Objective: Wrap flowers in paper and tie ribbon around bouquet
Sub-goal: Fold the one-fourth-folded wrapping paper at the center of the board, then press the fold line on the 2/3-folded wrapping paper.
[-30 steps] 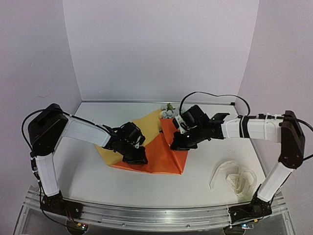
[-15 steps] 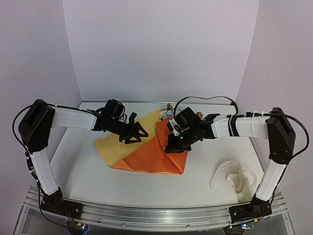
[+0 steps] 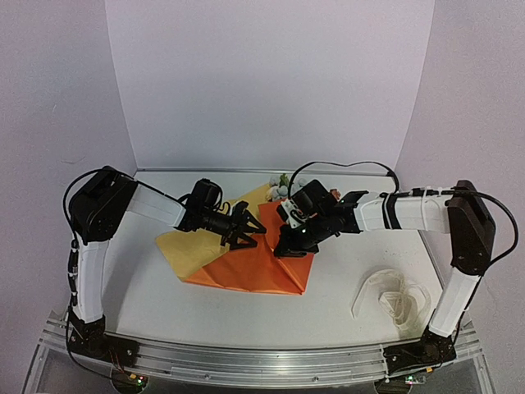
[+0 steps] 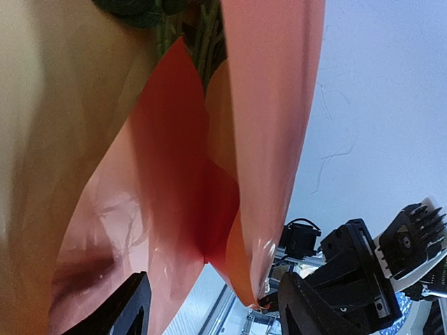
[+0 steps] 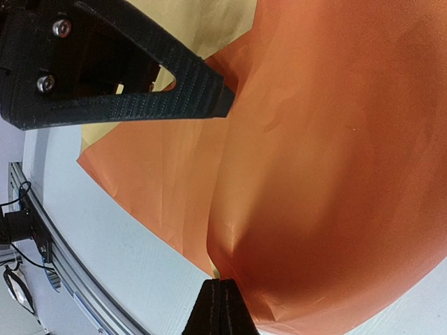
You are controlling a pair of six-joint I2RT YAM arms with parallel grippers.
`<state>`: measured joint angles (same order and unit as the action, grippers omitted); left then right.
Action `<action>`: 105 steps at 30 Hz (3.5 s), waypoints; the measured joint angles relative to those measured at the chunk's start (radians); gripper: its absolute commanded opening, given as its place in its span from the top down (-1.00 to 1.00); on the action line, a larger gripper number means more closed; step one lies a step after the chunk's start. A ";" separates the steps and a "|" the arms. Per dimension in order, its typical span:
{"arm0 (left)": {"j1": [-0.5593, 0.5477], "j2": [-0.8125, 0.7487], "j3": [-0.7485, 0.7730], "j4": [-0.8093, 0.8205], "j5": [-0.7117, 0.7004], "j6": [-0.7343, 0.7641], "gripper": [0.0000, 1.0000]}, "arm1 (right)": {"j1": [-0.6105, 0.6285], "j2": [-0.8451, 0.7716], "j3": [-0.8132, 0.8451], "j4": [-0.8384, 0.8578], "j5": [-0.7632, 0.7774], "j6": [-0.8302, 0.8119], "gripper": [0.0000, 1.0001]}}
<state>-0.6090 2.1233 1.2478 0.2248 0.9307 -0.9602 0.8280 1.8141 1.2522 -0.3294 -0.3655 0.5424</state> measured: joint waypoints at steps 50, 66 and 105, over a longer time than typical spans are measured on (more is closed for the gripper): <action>-0.002 0.085 0.046 0.093 -0.005 0.087 1.00 | -0.063 -0.038 -0.081 -0.043 -0.108 -0.066 -0.45; 0.000 -0.031 -0.144 0.047 -0.292 0.195 1.00 | -0.087 -0.111 -0.235 -0.001 0.069 0.074 -0.11; -0.010 -0.219 -0.559 0.318 -0.437 -0.070 1.00 | -0.166 0.181 -0.194 0.566 0.035 0.459 0.77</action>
<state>-0.6186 1.9040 0.6891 0.5426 0.4939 -1.0298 0.6621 1.9949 1.0585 0.2367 -0.3303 1.0014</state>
